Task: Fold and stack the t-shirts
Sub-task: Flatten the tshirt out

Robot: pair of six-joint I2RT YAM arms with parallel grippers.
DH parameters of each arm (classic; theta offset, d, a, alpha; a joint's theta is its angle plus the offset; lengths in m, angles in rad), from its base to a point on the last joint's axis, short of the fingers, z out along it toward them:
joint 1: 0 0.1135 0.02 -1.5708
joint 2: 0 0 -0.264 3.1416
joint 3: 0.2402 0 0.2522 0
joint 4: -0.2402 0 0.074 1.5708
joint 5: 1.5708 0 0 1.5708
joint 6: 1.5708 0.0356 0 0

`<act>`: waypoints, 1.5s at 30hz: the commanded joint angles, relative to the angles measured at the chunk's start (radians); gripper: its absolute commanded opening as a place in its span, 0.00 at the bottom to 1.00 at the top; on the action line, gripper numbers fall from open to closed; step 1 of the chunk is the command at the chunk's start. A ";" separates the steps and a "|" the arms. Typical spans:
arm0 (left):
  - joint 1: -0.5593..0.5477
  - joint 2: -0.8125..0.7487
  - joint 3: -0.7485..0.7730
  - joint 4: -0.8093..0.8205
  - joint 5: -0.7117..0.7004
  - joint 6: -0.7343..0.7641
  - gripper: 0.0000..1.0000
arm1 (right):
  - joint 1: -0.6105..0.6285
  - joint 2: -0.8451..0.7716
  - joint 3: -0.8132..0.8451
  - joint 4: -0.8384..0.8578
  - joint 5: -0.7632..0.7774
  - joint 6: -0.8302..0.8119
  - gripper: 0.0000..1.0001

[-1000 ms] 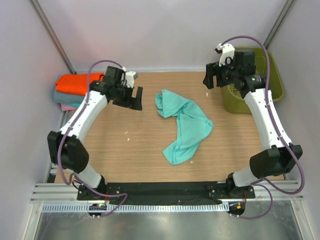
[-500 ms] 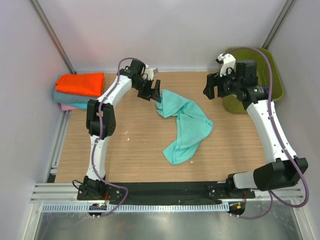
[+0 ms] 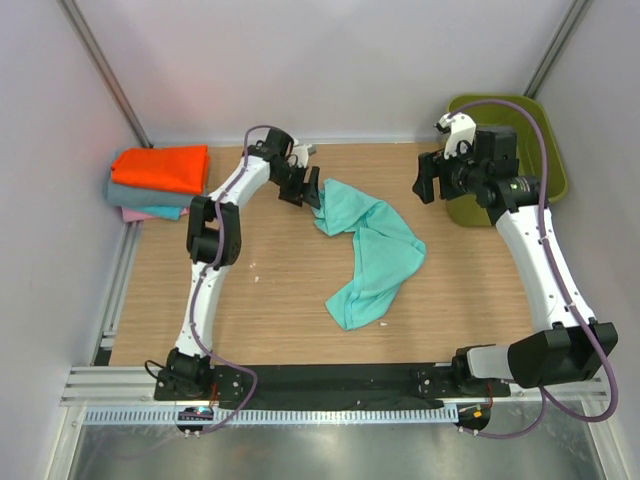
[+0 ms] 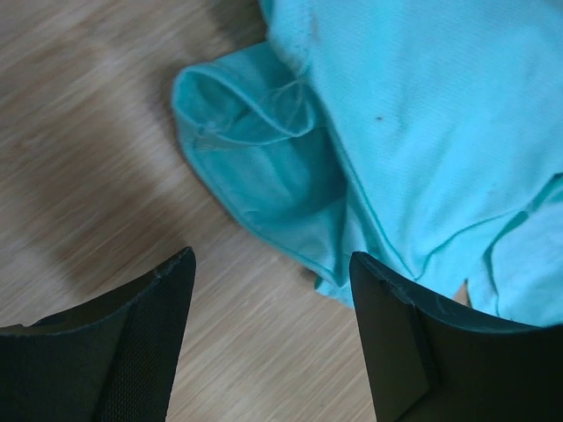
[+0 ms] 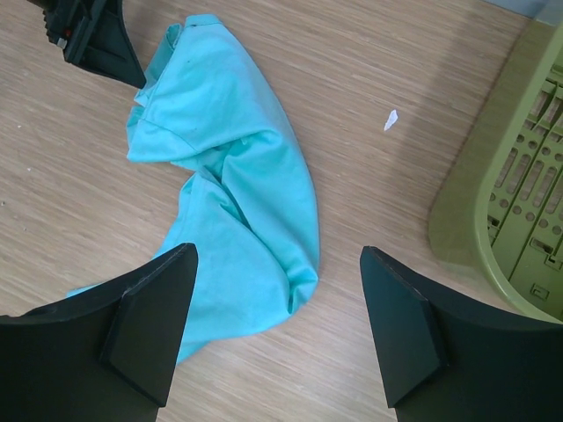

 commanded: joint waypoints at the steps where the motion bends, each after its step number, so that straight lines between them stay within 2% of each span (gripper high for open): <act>1: 0.010 0.029 0.057 0.019 -0.002 0.012 0.72 | -0.015 0.007 0.028 0.029 0.024 -0.010 0.81; 3: 0.010 0.041 0.063 0.025 -0.002 0.008 0.70 | -0.017 0.013 0.031 0.031 0.027 -0.008 0.81; 8: 0.008 0.081 0.063 0.044 0.018 -0.012 0.56 | -0.020 0.025 0.037 0.029 0.043 -0.007 0.81; 10: 0.004 0.092 0.065 0.042 0.019 -0.012 0.55 | -0.020 0.027 0.043 0.026 0.049 -0.007 0.81; 13: -0.004 0.110 0.066 0.050 0.024 -0.006 0.37 | -0.018 0.028 0.051 0.017 0.055 -0.010 0.81; 14: -0.005 0.112 0.068 0.053 0.021 -0.003 0.27 | -0.018 0.028 0.049 0.015 0.061 -0.014 0.81; 19: -0.016 0.112 0.073 0.054 0.053 0.000 0.26 | -0.021 0.022 0.034 0.026 0.066 -0.011 0.81; 20: -0.019 0.107 0.073 0.054 0.064 0.001 0.23 | -0.020 0.022 0.034 0.026 0.064 -0.010 0.81; 23: -0.025 0.069 0.070 0.036 0.077 0.012 0.00 | -0.023 0.018 0.038 0.024 0.067 -0.013 0.80; 26: -0.016 -0.043 0.056 0.001 0.096 0.041 0.00 | -0.026 -0.001 0.031 0.034 0.073 -0.022 0.80; 29: -0.001 -0.200 0.036 -0.010 0.039 0.049 0.00 | -0.038 -0.022 0.012 0.058 0.075 -0.014 0.80; 35: 0.041 -0.471 0.005 -0.030 0.015 0.063 0.00 | -0.060 -0.048 -0.006 0.077 0.064 -0.005 0.80; 39: 0.045 -0.636 -0.082 -0.039 -0.001 0.063 0.00 | -0.069 -0.056 -0.001 0.083 0.060 0.000 0.80; 42: 0.045 -0.727 -0.134 -0.033 -0.017 0.090 0.00 | -0.077 -0.065 0.000 0.096 0.044 0.021 0.80; 45: 0.047 -0.740 -0.093 -0.038 -0.015 0.095 0.00 | -0.081 -0.059 0.006 0.106 -0.004 0.049 0.80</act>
